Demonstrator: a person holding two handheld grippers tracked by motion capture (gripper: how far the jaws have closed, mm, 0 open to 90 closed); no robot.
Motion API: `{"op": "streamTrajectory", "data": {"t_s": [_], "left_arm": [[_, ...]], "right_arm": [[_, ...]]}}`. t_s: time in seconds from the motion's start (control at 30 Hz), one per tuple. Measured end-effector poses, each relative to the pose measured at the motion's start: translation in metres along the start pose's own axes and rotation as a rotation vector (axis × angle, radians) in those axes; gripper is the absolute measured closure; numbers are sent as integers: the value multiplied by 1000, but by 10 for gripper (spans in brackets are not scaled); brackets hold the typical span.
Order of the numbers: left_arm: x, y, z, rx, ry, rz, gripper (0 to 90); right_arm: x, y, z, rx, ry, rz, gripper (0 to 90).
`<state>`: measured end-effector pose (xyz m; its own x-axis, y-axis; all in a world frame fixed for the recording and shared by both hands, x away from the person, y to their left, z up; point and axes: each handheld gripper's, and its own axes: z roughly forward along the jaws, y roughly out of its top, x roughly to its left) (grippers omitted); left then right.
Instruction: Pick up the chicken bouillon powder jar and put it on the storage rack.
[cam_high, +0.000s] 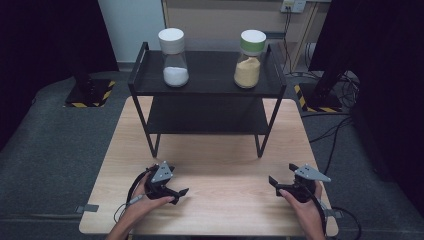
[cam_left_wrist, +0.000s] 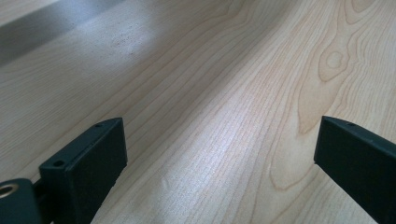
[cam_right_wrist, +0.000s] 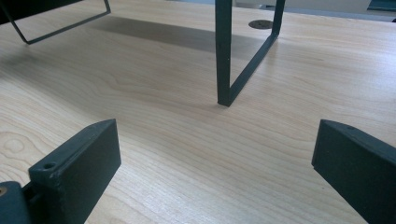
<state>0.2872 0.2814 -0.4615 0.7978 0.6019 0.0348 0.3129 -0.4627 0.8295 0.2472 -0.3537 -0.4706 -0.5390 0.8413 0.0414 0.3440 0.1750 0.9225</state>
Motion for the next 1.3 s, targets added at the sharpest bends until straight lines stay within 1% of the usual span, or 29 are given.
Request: {"op": "streamTrajectory", "data": {"t_s": [0.17,0.27,0.37,0.47,0.67,0.93,1.2,1.3], "left_arm": [[-1,1,-1,-8,1,0,16],[-2,0,-2,-12,6,-2,16],[-2,0,-2,-12,7,-7,16],[-2,-1,-2,-12,7,-8,16],[-2,-2,-2,-16,10,-17,16],[-3,-2,-3,-10,17,-14,16],[-2,-2,-1,-4,15,-7,16],[-2,-2,-1,-7,16,-12,16]], "right_arm": [[2,-3,-1,-2,-6,6,16],[3,-5,-2,-10,-17,21,16],[4,-5,-2,-3,-15,18,16],[4,-5,-2,9,-10,-6,16],[4,-6,-2,21,-6,-12,17],[4,-8,-3,20,-1,-3,19],[3,-9,-6,22,-8,5,20],[3,-10,-8,16,-11,10,20]]}}
